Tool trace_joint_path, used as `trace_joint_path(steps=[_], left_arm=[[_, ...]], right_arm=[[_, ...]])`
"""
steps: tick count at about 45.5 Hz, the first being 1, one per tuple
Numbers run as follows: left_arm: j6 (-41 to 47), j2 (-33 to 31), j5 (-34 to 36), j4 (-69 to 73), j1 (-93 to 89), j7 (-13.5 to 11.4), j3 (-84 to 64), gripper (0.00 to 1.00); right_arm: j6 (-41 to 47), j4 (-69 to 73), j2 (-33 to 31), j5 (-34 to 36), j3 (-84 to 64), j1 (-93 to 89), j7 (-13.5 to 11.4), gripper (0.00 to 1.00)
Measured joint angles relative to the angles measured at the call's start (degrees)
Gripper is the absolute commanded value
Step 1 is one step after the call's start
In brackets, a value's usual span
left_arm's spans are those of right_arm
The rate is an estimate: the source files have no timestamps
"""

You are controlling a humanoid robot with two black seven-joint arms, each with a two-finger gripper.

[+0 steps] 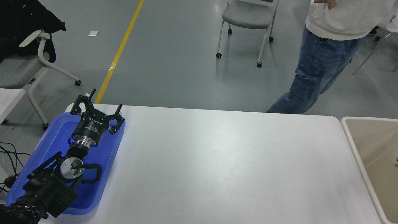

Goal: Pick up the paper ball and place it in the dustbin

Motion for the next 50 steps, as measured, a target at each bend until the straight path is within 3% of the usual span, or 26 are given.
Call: trace_joint_path(steps=[14, 30, 41, 46, 50], left_arm=[[0.0, 0.0, 0.0, 0.0, 0.0, 0.0, 0.0, 1.00], [0.0, 0.0, 0.0, 0.0, 0.0, 0.0, 0.0, 1.00], [0.0, 0.0, 0.0, 0.0, 0.0, 0.0, 0.0, 1.00], [0.0, 0.0, 0.0, 0.0, 0.0, 0.0, 0.0, 1.00], [0.0, 0.0, 0.0, 0.0, 0.0, 0.0, 0.0, 1.00]], right_arm=[[-0.4, 1.8, -2.0, 0.0, 7.3, 0.8, 0.1, 1.00], [0.1, 18.1, -10.8, -0.8, 37.2, 1.4, 0.1, 1.00], [0.5, 28.0, -13.6, -0.9, 57.6, -2.4, 0.3, 1.00], [1.1, 31.9, -12.7, -0.8, 66.3, -5.3, 2.2, 1.00], [1.5, 34.7, -11.1, -0.8, 71.8, -7.3, 6.4, 1.00]])
